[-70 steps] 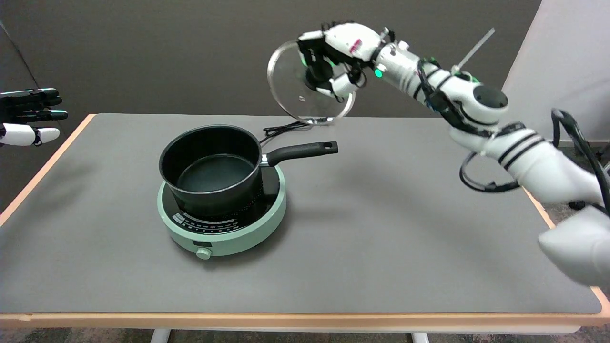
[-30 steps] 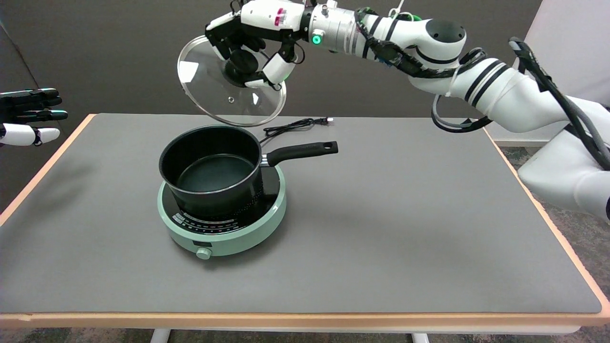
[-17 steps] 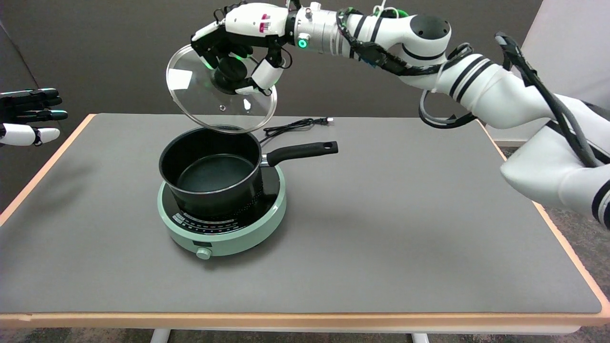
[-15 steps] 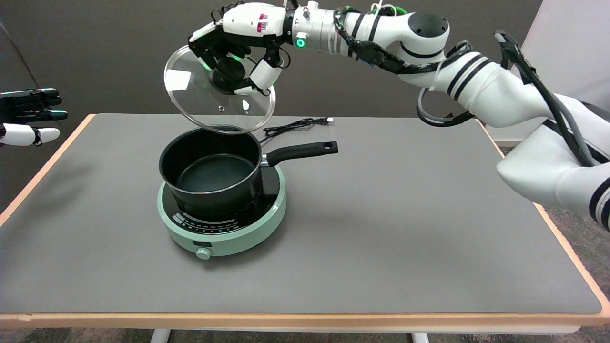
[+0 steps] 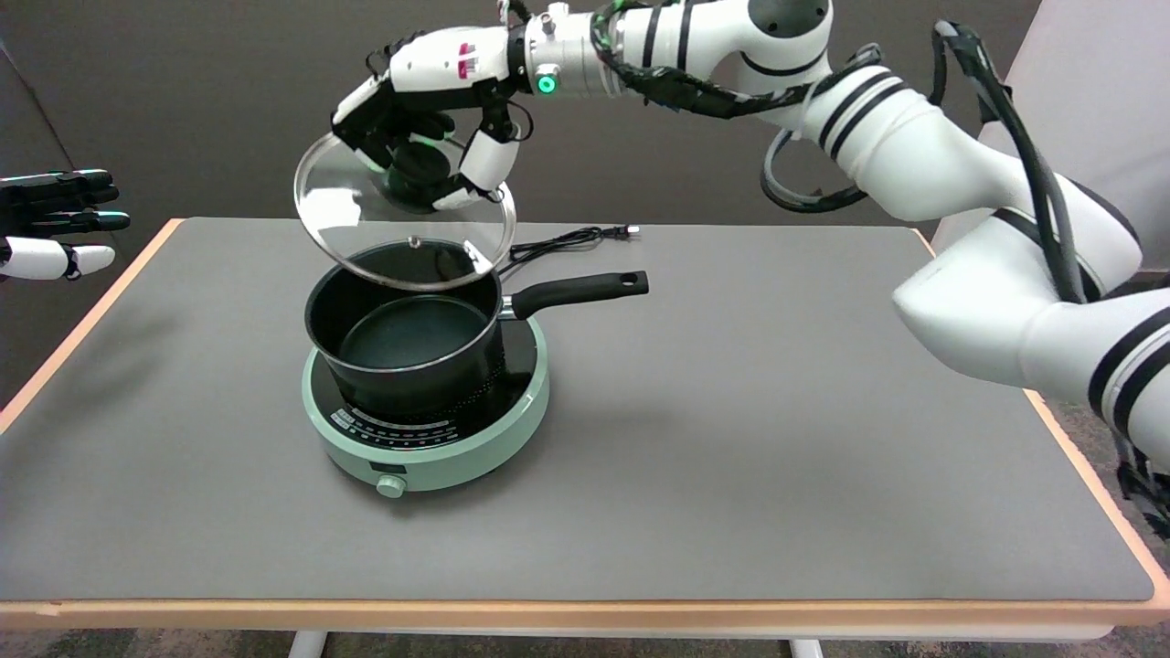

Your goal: Place the pot lid onto the soup pot.

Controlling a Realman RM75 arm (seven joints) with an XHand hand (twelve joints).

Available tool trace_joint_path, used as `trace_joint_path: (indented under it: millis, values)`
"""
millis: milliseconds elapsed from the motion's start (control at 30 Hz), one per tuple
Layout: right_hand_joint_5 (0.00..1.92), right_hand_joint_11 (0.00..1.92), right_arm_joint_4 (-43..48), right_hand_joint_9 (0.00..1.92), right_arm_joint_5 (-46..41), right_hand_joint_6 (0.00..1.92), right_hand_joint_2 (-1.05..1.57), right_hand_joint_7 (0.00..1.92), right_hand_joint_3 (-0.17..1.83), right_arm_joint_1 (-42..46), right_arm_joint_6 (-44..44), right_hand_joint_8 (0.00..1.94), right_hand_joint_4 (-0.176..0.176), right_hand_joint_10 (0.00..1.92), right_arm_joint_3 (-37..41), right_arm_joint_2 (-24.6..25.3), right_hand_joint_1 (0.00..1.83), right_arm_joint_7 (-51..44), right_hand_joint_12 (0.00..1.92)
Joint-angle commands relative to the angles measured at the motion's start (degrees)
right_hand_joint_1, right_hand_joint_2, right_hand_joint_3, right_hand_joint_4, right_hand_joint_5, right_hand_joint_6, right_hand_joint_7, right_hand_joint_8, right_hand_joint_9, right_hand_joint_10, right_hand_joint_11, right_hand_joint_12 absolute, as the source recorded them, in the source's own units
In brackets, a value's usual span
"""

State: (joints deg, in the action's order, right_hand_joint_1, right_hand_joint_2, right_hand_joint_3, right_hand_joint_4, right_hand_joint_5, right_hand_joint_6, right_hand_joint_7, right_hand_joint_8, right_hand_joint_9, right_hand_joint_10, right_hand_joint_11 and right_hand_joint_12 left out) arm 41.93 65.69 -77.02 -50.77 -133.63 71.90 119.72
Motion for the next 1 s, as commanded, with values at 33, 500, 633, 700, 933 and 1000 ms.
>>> trace_joint_path:
  millis: [33, 500, 633, 700, 933, 1000]
  values:
    - [0.50, 0.79, -9.48, 0.79, 21.24, 1.72, 0.77, 0.82, 0.96, -4.80, -11.26, 1.62, 0.165, 1.92, 6.19, 9.72, 1.35, 8.90, 1.92]
    - [0.50, 0.79, -15.47, 0.79, 27.11, 1.72, 0.77, 0.82, 0.95, -5.58, -10.01, 1.62, 0.172, 1.92, 5.97, 15.97, 1.35, 9.37, 1.92]
    - [0.50, 0.79, -17.82, 0.79, 27.77, 1.72, 0.77, 0.82, 0.95, -6.15, -10.09, 1.62, 0.174, 1.92, 5.91, 17.38, 1.35, 9.45, 1.92]
    - [0.50, 0.79, -18.66, 0.79, 27.77, 1.72, 0.77, 0.82, 0.95, -6.45, -10.08, 1.62, 0.175, 1.92, 5.51, 17.92, 1.35, 9.45, 1.92]
    - [0.50, 0.79, -21.67, 0.79, 27.77, 1.73, 0.77, 0.82, 0.94, -6.77, -9.84, 1.61, 0.176, 1.92, 4.43, 18.76, 1.35, 9.45, 1.92]
    - [0.50, 0.79, -21.80, 0.79, 27.77, 1.73, 0.77, 0.82, 0.94, -7.01, -9.68, 1.61, 0.176, 1.92, 4.43, 18.82, 1.35, 9.45, 1.92]
